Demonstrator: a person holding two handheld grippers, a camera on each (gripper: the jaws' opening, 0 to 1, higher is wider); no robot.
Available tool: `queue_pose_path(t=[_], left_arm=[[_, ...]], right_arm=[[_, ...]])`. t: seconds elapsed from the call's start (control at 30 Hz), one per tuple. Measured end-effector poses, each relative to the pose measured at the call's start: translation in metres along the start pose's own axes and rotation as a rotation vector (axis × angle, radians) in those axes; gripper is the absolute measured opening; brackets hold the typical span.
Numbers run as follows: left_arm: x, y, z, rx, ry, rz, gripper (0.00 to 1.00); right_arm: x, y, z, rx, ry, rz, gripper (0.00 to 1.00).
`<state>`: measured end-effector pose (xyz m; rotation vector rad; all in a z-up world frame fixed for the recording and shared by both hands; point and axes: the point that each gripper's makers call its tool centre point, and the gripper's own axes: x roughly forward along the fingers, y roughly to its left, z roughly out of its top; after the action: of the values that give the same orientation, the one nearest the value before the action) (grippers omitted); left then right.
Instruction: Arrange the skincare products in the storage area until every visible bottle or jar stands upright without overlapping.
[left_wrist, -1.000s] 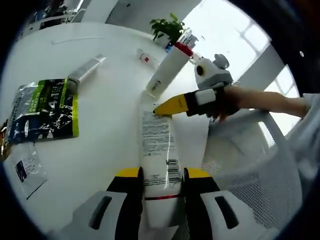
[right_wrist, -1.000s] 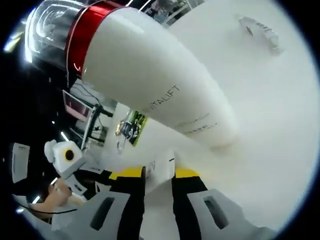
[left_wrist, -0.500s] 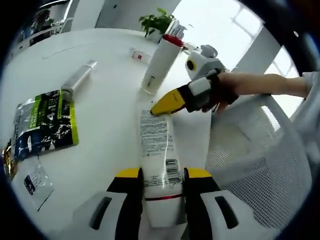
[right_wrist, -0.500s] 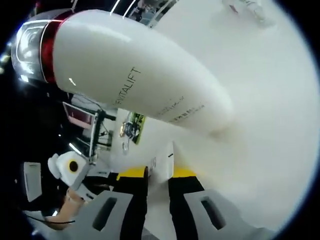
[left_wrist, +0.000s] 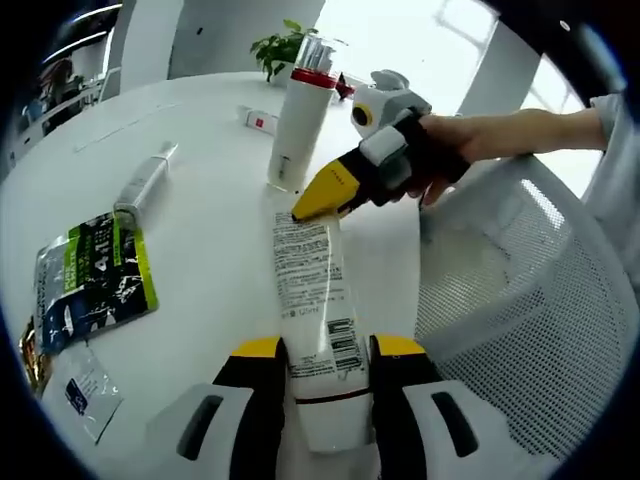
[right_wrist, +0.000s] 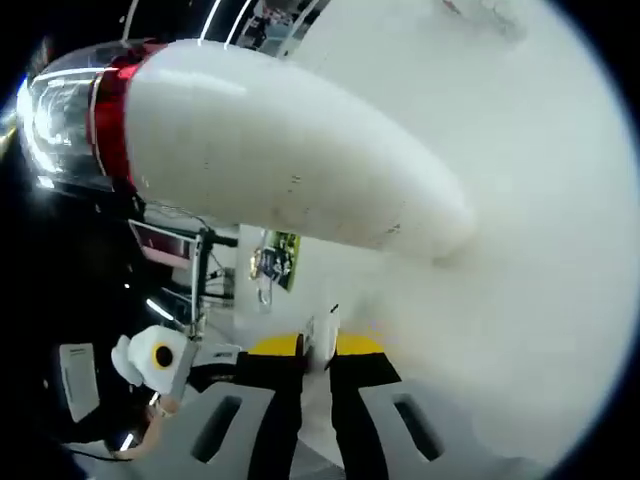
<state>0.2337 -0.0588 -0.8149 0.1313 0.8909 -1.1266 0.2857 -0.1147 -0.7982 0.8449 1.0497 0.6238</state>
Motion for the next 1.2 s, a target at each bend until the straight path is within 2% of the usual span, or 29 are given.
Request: queue_pose_path(t=[0.07,0.17,0.23,0.27,0.4,0.6,0.67,0.73,0.8,0.87,0.93,0.97,1.03,1.17,1.2], left_arm=[[-0.002,0.004,0.003,0.042,-0.012,0.023,0.29],[-0.004,0.000,0.008,0.086,-0.008,0.047,0.29],[-0.004,-0.001,0.013,0.156,-0.011,0.071,0.30],[-0.004,-0.001,0.014,0.156,-0.004,0.088,0.30],[-0.003,0.001,0.022,0.258,0.016,0.153,0.30],[-0.002,0.011,0.031,0.303,0.017,0.207,0.31],[-0.004,0.008,0.053,0.277,-0.080,0.214,0.31],[-0.009,0.007,0.067,0.218,-0.130,0.195,0.34],[-0.009,0.004,0.071,0.235,-0.113,0.200,0.39],[-0.006,0.005,0.073,0.271,-0.102,0.220,0.40],[-0.002,0.005,0.073,0.265,-0.097,0.208,0.41],[0.002,-0.001,0.073,0.263,-0.093,0.190,0.41],[0.006,-0.008,0.074,0.271,-0.090,0.170,0.43],[0.009,-0.002,0.079,0.352,-0.079,0.235,0.40],[0.011,-0.005,0.080,0.342,-0.078,0.224,0.41]], right_arm=[[-0.003,0.002,0.002,0.003,-0.027,-0.003,0.08],[-0.010,0.010,0.004,-0.006,-0.064,-0.014,0.08],[-0.013,0.013,0.007,-0.011,-0.082,-0.019,0.08],[-0.015,0.015,0.009,-0.012,-0.096,-0.022,0.08],[-0.021,0.019,0.016,0.010,-0.162,-0.025,0.07],[-0.028,0.026,0.022,-0.012,-0.232,-0.036,0.07],[-0.029,0.027,0.024,-0.029,-0.244,-0.039,0.07],[-0.028,0.027,0.023,-0.017,-0.247,-0.035,0.07],[-0.029,0.032,0.022,-0.024,-0.252,-0.029,0.07],[-0.030,0.039,0.023,-0.037,-0.261,-0.016,0.06],[-0.031,0.046,0.024,-0.039,-0.274,0.002,0.06],[-0.031,0.050,0.025,-0.066,-0.281,0.005,0.06],[-0.031,0.052,0.024,-0.065,-0.283,0.007,0.07],[-0.032,0.062,0.016,-0.056,-0.275,0.037,0.08],[-0.032,0.068,0.011,-0.062,-0.267,0.049,0.08]])
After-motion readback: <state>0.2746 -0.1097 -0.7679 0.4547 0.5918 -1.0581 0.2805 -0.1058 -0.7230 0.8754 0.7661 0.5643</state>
